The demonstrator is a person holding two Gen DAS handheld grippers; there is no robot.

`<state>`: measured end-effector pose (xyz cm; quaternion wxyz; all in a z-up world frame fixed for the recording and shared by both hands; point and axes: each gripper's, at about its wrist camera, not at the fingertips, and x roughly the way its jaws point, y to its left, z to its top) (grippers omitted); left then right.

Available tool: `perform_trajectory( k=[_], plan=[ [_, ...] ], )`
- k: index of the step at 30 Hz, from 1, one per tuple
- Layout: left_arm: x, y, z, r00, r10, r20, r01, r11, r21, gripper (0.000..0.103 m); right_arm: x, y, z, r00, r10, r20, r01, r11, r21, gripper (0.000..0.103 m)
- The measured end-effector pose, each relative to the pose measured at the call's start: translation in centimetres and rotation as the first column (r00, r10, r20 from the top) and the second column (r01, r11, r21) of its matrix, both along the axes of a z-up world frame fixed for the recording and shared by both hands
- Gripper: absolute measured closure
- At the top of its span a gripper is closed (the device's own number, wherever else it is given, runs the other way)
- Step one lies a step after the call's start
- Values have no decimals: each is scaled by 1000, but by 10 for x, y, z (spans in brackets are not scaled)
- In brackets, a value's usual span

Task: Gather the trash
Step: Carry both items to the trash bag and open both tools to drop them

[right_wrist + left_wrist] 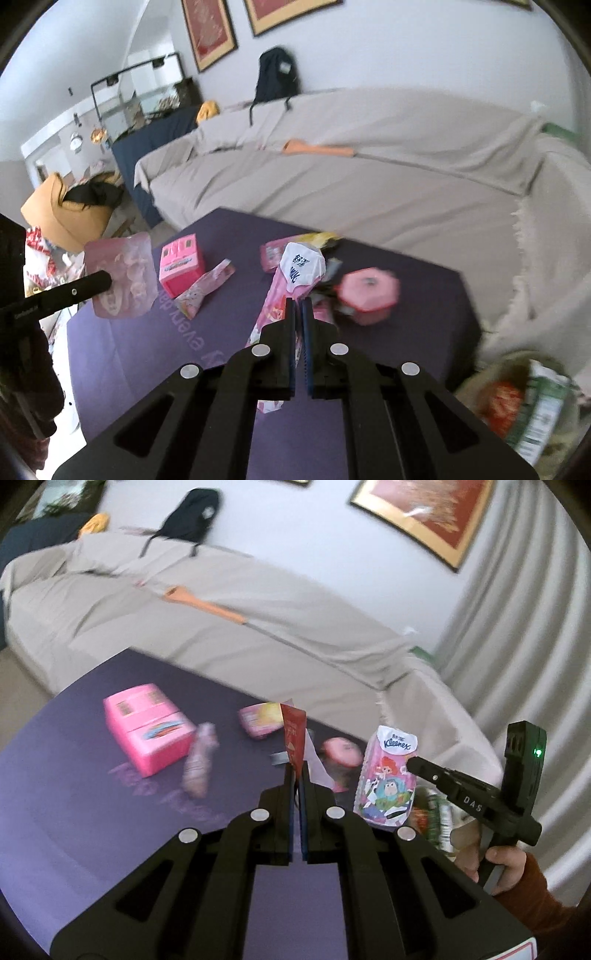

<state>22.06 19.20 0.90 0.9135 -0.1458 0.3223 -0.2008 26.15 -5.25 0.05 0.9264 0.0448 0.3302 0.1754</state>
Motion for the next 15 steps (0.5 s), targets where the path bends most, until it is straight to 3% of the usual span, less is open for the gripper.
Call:
perform_trajectory(
  k=[10,15],
  plan=[
    [-11,-115,38,980,-185,66,183,983,33,101,-72,-104,42,977,-153,147,154,988,2,97],
    [-6,-172,33,956,-293,27,293,956,29,101,-95,-155,41,954,-253,160,256,967,5,97]
  ],
)
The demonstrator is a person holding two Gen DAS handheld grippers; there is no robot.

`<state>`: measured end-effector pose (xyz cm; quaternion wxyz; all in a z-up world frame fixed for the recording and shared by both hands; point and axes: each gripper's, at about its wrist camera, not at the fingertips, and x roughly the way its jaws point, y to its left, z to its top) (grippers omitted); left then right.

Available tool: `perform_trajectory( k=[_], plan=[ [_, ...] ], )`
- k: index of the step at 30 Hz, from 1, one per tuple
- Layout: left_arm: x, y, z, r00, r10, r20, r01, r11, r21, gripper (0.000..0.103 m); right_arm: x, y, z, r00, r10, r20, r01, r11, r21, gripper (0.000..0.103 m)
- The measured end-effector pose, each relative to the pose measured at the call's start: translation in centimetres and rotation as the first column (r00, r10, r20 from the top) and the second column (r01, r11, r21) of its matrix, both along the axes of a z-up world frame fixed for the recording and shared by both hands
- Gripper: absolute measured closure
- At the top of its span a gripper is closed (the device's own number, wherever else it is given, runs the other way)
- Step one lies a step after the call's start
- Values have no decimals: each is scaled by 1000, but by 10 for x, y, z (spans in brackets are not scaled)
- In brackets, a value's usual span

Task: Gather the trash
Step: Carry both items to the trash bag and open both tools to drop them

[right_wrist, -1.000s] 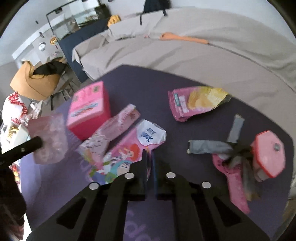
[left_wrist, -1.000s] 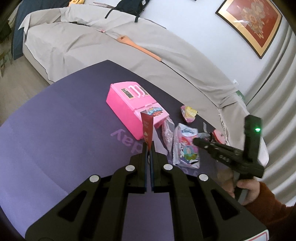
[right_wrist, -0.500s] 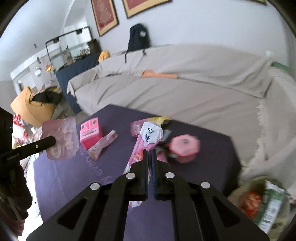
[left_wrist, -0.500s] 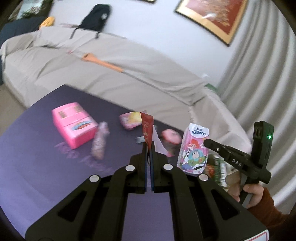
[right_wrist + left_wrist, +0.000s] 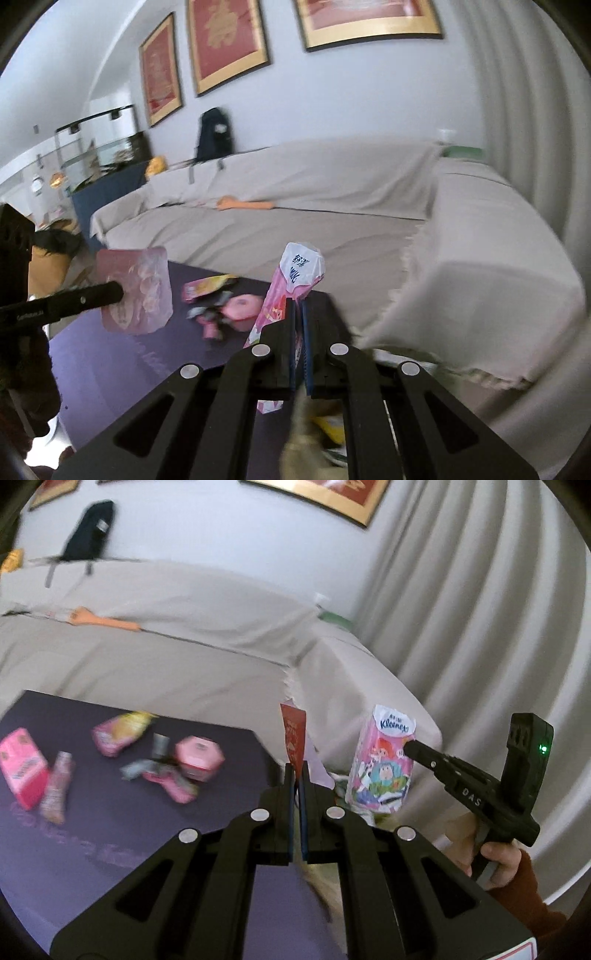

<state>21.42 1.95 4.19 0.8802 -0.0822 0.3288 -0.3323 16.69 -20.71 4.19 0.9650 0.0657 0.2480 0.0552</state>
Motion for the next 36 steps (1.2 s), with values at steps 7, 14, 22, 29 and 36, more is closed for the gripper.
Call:
perform_trajectory(
  k=[7,14,22,29,36],
  plan=[
    [15,-71,-39,979,-155,-133,158,987,6,101,-24,-60,-12,992,-125,-6,125,992,-9,97],
    [24,-126,-75,957,-221,-190,230,973,24,101,-33,-96,-29,980,-197,-29,197,980,12,97],
    [33,-170,-106,936,-256,-243,272,962,33,101,-34,-107,-52,972,-222,-73,224,974,22,97],
    [49,-173,-121,927,-222,-302,240,970,23,81,-21,-106,-72,972,-197,-125,206,977,62,97],
    [41,-137,-115,965,-124,-231,154,981,117,73,4,-85,-107,969,-144,-202,166,981,98,97]
  ],
)
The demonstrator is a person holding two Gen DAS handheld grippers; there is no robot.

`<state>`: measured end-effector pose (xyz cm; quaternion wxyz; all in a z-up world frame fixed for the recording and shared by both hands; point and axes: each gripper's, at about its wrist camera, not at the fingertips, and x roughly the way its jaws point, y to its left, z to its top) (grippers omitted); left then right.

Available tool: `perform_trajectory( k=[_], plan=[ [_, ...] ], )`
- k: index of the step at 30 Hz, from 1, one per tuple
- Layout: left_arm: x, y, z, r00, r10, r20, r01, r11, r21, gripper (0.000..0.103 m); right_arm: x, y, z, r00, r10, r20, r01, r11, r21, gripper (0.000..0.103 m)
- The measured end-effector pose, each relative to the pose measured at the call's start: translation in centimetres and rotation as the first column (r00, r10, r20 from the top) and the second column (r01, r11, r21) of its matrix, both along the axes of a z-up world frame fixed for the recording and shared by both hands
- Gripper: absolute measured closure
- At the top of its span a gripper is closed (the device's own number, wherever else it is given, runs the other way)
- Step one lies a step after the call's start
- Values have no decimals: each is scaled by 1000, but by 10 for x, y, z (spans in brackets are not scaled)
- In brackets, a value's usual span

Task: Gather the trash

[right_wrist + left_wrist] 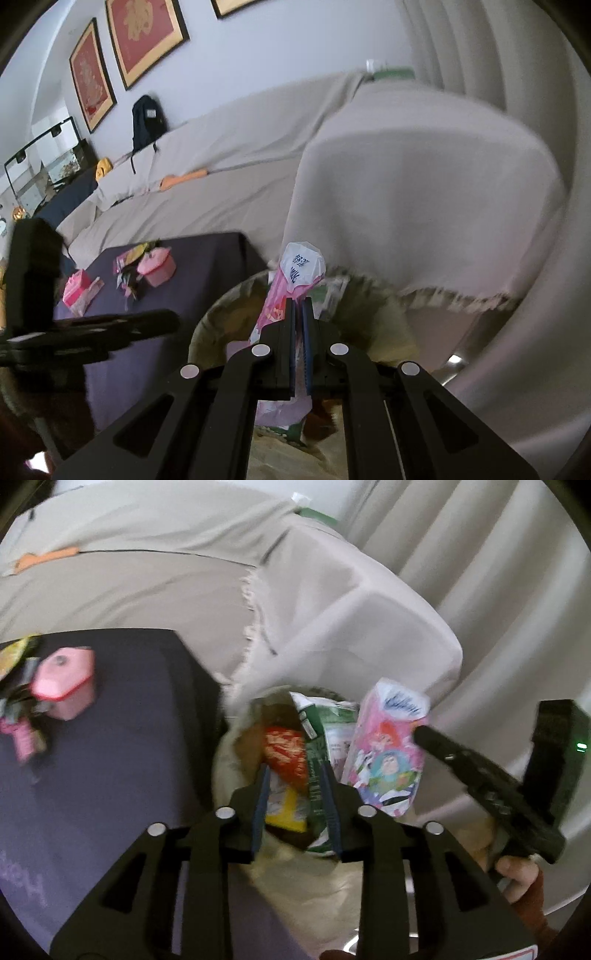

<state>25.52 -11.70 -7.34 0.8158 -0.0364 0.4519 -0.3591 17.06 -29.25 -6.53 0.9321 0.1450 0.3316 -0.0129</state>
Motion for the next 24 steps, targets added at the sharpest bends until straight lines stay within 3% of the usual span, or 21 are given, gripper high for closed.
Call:
perform_trajectory(
  k=[6,15,19,24],
  plan=[
    [-15,40,11,997,55,59,-56,998,28,66,31,18,-55,988,23,-150,-21,1000,12,97],
    [-14,108,19,978,186,97,-189,982,20,60,52,33,-86,960,18,-278,-40,997,-73,97],
    [-10,127,14,969,231,86,-234,972,18,59,51,28,-89,959,10,-283,-27,998,-57,97],
    [-12,143,8,961,264,81,-266,964,20,54,38,20,-70,975,7,-221,-9,1000,-6,96]
  ],
)
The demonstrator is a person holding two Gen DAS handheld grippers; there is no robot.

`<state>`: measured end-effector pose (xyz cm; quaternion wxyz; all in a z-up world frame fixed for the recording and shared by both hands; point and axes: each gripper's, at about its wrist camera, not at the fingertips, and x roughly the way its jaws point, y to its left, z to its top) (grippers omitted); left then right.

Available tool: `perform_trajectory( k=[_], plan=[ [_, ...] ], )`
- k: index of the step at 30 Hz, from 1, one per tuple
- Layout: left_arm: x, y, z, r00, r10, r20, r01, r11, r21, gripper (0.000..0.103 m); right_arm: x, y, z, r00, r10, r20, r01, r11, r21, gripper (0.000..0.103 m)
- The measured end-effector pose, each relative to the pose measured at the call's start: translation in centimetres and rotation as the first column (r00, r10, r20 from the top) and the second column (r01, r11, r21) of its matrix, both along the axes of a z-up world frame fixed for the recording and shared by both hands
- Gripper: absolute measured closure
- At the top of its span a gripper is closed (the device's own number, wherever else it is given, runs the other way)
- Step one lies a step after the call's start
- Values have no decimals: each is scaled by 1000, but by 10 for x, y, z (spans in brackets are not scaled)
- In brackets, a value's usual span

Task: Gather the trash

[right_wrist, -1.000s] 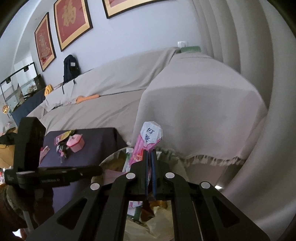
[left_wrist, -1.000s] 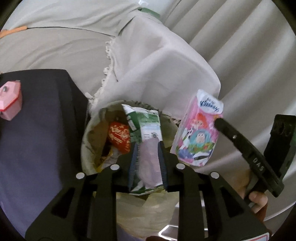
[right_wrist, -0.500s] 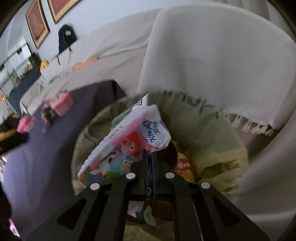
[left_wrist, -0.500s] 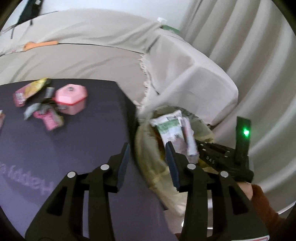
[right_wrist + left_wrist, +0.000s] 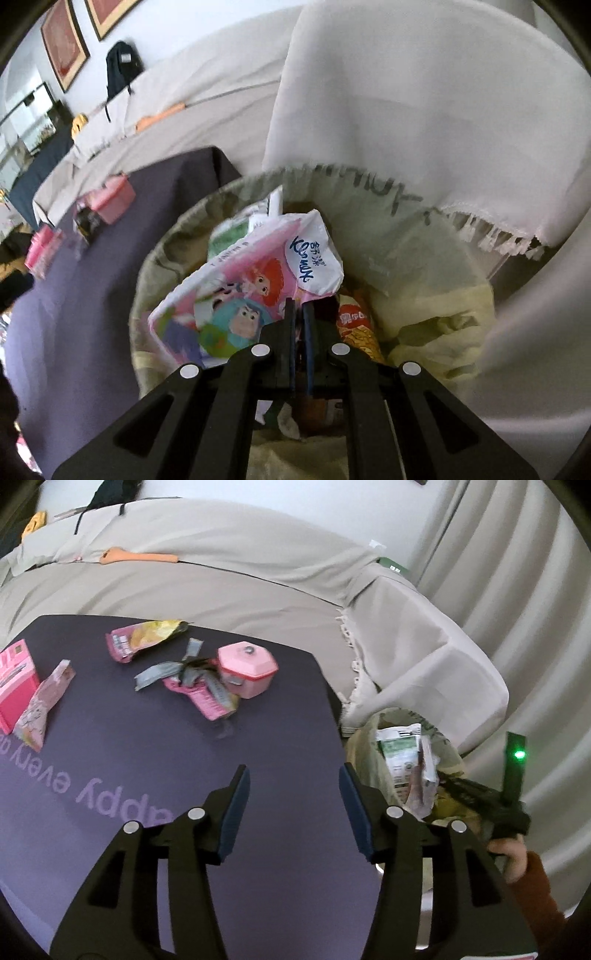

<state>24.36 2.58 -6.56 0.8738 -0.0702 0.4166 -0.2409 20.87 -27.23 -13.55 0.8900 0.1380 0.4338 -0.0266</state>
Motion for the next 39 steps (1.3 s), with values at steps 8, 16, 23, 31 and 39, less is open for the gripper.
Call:
perform_trajectory(
  k=[8,16,23,31,39],
  plan=[
    [-2,32,1,998,61,19,-61,998,-10,51,-17,-4,40,995,-17,100,22,999,-47,77],
    [-5,83,6,986,154,66,-154,988,-5,50,-25,9,69,984,14,179,-6,999,-45,67],
    [-5,145,11,953,247,177,-256,966,35,50,-22,52,88,966,89,244,-75,995,-69,67],
    [30,174,-8,955,264,136,-285,943,174,50,5,107,82,957,195,216,-194,981,-25,67],
    [84,172,-30,948,315,38,-316,928,198,57,31,158,72,949,272,161,-265,962,-63,67]
  ],
)
